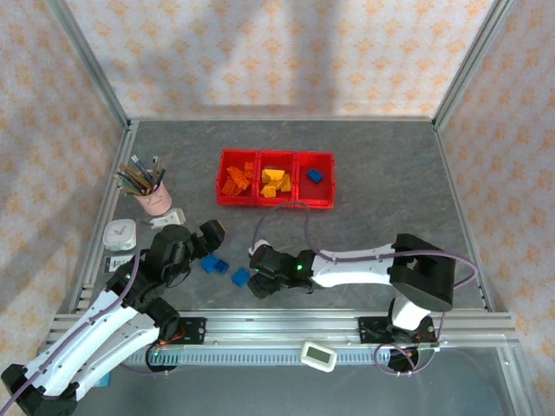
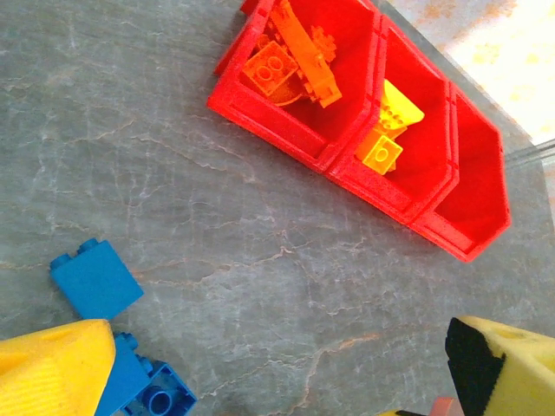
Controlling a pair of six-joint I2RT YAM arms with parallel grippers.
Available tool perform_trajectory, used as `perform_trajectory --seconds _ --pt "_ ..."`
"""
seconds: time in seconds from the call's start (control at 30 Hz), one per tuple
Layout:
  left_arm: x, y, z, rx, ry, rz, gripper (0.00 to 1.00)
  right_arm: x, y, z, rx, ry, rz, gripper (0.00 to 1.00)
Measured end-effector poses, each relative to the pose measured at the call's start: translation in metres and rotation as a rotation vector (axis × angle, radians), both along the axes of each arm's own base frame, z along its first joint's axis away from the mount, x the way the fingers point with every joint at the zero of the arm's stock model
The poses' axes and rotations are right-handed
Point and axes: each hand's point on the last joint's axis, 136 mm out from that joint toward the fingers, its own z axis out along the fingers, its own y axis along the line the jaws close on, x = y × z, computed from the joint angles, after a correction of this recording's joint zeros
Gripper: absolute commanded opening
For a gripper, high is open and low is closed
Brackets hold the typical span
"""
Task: Sort the legos into containers by color
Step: Pick up the lego from the bottom-center of the table, then place the lego in the container.
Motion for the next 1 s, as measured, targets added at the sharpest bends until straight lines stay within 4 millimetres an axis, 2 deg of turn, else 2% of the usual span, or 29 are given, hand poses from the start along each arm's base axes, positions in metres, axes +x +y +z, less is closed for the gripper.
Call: perform_trajectory --seconds 0.2,0.5,0.7,0.77,0.87,0.93,1.0 --pt "-0.001 0.001 -0.002 0.000 0.008 0.006 0.99 -0.001 0.004 -0.017 -0.043 0.001 0.020 0.65" --pt "-0.002 0.001 -0.007 0.007 0.019 0.006 0.99 0.006 0.009 -0.018 -0.043 -0.024 0.003 0.32" --pt "0.000 0.000 -0.010 0.014 0.031 0.005 0.99 0.009 0.010 -0.014 -0.028 -0.029 -0.023 0.24" --pt "0.001 -0.001 -0.010 0.011 0.029 0.003 0.99 0.011 0.009 -0.007 -0.017 -0.035 -0.036 0.23" --pt "0.005 -0.005 -0.010 0.008 0.025 -0.006 0.99 0.021 0.004 0.013 0.024 -0.045 -0.077 0.22" --pt "0.008 -0.009 -0.010 0.008 0.025 -0.022 0.99 0.034 -0.001 0.033 0.068 -0.053 -0.124 0.21" --pt "0.012 -0.015 -0.011 0.009 0.024 -0.039 0.99 0.058 -0.012 0.056 0.121 -0.069 -0.200 0.20"
